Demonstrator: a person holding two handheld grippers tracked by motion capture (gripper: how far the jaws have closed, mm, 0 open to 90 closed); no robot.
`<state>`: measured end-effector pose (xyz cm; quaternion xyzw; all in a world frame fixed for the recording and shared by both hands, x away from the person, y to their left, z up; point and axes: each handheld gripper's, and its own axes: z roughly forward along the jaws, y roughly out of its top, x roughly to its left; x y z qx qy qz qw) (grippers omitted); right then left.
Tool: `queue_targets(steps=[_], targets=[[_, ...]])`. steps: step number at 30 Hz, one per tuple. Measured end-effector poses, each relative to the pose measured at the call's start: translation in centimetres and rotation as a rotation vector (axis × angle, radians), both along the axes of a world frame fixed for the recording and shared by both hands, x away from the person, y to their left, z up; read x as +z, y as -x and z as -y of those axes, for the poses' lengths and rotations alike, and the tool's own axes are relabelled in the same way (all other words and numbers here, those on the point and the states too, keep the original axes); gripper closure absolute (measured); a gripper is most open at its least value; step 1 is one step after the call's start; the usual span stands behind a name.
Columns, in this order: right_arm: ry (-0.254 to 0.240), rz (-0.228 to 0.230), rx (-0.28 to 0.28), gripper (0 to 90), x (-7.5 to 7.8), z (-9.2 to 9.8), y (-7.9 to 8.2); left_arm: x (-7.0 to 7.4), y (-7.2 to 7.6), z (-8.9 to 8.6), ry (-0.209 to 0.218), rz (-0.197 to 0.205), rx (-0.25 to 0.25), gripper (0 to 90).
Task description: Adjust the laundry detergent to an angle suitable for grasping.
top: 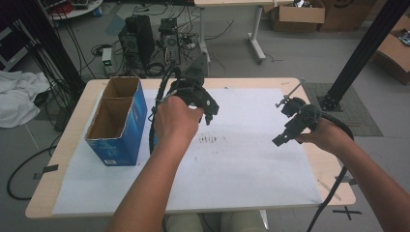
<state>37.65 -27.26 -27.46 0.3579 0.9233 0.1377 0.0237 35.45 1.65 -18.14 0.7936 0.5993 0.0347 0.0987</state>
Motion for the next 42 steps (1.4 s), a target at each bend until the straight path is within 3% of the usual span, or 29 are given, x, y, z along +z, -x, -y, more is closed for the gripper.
queue_targets(steps=[18,26,31,42], targets=[[-0.002,0.004,0.007,18.2,0.4,-0.1,0.2,1.2,0.2,-0.2,-0.003,0.04,-0.033,22.5],[0.009,0.004,0.019,18.2,0.5,-0.4,0.2,2.5,0.1,-1.9,0.016,0.083,-0.019,22.0],[0.011,0.004,0.018,18.2,0.5,-0.4,0.1,2.6,0.0,-2.4,0.003,0.109,-0.025,21.3],[0.013,0.0,0.014,18.2,0.6,-0.4,0.2,2.5,-0.4,-4.2,-0.01,0.111,-0.04,21.4]])
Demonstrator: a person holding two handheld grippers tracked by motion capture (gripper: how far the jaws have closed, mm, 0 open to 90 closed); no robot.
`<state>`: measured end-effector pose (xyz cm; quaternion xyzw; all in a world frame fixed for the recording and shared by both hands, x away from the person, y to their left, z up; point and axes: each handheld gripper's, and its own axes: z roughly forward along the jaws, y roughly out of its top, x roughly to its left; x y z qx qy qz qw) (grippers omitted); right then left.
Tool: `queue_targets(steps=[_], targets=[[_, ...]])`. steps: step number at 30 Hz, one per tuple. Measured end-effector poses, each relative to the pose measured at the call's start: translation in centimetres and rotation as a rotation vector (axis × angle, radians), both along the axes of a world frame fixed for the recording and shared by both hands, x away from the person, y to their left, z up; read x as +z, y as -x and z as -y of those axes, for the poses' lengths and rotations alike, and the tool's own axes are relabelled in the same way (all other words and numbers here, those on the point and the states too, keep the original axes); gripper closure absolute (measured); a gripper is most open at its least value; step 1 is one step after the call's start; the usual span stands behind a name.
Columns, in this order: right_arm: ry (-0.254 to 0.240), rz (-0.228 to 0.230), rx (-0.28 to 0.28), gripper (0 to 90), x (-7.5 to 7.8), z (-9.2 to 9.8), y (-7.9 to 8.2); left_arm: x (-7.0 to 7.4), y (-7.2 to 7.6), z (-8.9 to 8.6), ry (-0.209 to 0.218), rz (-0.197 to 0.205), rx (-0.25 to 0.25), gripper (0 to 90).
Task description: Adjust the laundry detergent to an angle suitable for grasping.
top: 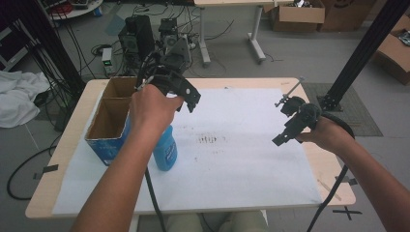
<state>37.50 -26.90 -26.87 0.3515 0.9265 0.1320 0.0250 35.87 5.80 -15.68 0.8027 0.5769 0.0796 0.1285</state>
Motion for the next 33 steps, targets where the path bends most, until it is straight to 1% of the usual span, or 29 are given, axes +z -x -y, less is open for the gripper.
queue_targets(steps=[1,3,9,10,15,18,19,21,23,27,31,33], targets=[[0.001,-0.001,0.002,18.2,0.0,0.0,0.0,0.0,0.0,-0.2,0.002,0.003,-0.009,21.4],[-0.001,-0.002,0.004,18.2,0.0,0.1,-0.1,-0.2,-0.2,-0.5,0.005,0.001,-0.004,21.5],[-0.003,-0.004,0.006,18.2,-0.1,-0.1,-0.2,-0.6,-0.5,-1.4,-0.008,-0.002,-0.008,21.5],[0.002,-0.007,0.003,18.2,-0.2,-0.1,-0.2,-0.8,-0.5,-1.5,-0.004,-0.004,-0.007,21.6],[0.005,-0.006,0.008,18.2,-0.3,-0.2,-0.3,-1.5,-0.7,-2.2,-0.009,-0.024,0.007,21.7],[0.007,-0.01,0.002,18.2,-0.3,-0.3,-0.4,-2.2,-0.9,-2.4,-0.024,-0.037,0.017,21.7],[0.006,-0.009,0.003,18.2,-0.3,-0.3,-0.4,-2.3,-0.9,-2.5,-0.026,-0.039,0.015,21.7],[0.007,-0.008,0.008,18.2,-0.4,-0.3,-0.4,-2.6,-0.9,-2.6,-0.012,-0.035,0.015,21.7],[0.009,-0.012,0.006,18.2,-0.4,-0.4,-0.4,-2.8,-0.9,-2.8,-0.026,-0.045,0.013,21.7],[0.007,-0.012,0.006,18.2,-0.4,-0.4,-0.4,-3.2,-1.0,-3.0,-0.028,-0.05,0.021,21.7],[0.006,-0.013,0.002,18.2,-0.4,-0.3,-0.4,-3.6,-1.1,-3.4,-0.043,-0.064,0.024,21.7],[0.005,-0.012,0.004,18.2,-0.6,-0.2,-0.4,-3.9,-1.2,-3.6,-0.041,-0.067,0.026,21.7]])
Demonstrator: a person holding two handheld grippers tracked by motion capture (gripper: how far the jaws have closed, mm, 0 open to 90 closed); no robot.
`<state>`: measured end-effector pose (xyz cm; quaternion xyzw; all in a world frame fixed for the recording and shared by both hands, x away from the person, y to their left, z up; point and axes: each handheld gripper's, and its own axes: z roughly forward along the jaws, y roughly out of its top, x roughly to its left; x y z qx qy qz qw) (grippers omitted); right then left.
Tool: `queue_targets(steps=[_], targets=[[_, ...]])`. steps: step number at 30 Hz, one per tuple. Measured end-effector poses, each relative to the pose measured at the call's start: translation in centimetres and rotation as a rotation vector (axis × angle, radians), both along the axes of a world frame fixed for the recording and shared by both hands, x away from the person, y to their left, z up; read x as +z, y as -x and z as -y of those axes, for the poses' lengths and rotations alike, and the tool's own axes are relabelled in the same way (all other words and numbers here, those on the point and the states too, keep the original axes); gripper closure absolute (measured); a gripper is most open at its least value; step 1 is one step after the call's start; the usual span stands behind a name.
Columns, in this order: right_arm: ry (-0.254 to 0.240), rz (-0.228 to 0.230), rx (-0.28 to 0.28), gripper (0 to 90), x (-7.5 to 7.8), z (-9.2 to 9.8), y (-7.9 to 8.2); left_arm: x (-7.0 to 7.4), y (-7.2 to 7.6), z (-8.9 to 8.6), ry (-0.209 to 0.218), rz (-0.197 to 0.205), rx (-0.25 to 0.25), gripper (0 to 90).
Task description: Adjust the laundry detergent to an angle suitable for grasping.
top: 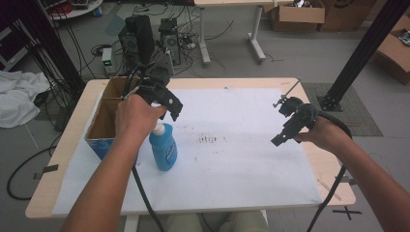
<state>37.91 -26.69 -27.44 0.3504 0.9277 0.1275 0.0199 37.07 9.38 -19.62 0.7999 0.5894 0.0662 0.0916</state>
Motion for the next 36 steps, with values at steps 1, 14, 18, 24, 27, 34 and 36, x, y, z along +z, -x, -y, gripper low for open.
queue_targets(steps=[1,14,18,24,27,34,36], targets=[[0.0,0.0,0.0,18.2,0.0,0.0,0.0,-0.1,0.0,-0.1,-0.002,-0.003,-0.001,21.7],[0.006,-0.011,-0.002,18.3,-0.5,-0.2,-0.1,-2.3,-0.2,-0.9,-0.005,-0.043,-0.011,21.8],[0.008,-0.011,-0.003,18.3,-0.5,-0.2,-0.2,-2.9,-0.3,-0.9,-0.01,-0.062,-0.011,21.8],[0.009,-0.013,0.001,18.4,-0.6,-0.4,-0.2,-3.6,-0.3,-1.1,-0.007,-0.065,-0.006,21.8],[0.016,-0.018,0.006,18.5,-0.9,-0.4,-0.2,-4.0,-0.2,-1.1,-0.008,-0.069,-0.005,21.8],[0.016,-0.02,0.009,18.4,-1.0,-0.6,-0.2,-4.9,-0.2,-0.9,-0.008,-0.076,-0.005,21.8],[0.016,-0.02,0.008,18.4,-1.0,-0.6,-0.2,-5.1,-0.2,-0.9,-0.01,-0.08,-0.006,21.8]])
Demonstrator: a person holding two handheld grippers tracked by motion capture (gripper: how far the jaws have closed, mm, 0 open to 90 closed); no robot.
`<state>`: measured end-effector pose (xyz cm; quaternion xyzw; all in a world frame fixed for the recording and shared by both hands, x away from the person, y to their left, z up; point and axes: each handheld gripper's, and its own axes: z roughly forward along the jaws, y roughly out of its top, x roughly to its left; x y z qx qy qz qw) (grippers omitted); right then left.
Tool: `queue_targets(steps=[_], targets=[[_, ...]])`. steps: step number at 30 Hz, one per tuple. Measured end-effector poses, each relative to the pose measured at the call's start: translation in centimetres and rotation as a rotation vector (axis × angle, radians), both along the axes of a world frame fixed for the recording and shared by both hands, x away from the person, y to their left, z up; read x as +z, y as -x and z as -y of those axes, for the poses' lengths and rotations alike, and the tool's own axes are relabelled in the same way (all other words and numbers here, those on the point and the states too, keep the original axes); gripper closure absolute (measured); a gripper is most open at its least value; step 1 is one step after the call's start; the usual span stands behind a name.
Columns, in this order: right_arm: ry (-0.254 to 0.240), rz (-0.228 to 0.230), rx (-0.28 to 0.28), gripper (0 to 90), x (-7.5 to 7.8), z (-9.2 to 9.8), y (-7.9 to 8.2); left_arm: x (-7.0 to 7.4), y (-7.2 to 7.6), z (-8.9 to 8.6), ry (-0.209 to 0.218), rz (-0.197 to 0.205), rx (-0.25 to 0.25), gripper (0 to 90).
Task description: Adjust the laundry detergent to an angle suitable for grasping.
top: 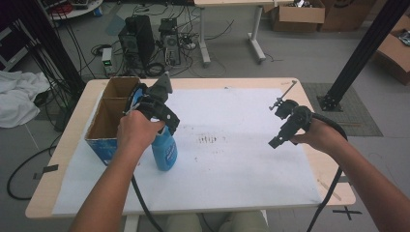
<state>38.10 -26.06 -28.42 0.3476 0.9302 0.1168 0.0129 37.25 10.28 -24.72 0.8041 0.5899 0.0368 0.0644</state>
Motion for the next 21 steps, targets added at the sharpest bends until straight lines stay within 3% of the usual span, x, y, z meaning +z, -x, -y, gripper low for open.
queue_targets(steps=[9,21], targets=[[-0.002,-0.006,0.001,18.5,-0.3,0.0,0.0,-1.8,0.0,0.0,-0.008,-0.02,0.013,21.8],[-0.005,-0.011,0.005,18.8,-0.4,-0.1,0.1,-3.1,0.1,0.2,-0.004,-0.03,0.016,21.8]])
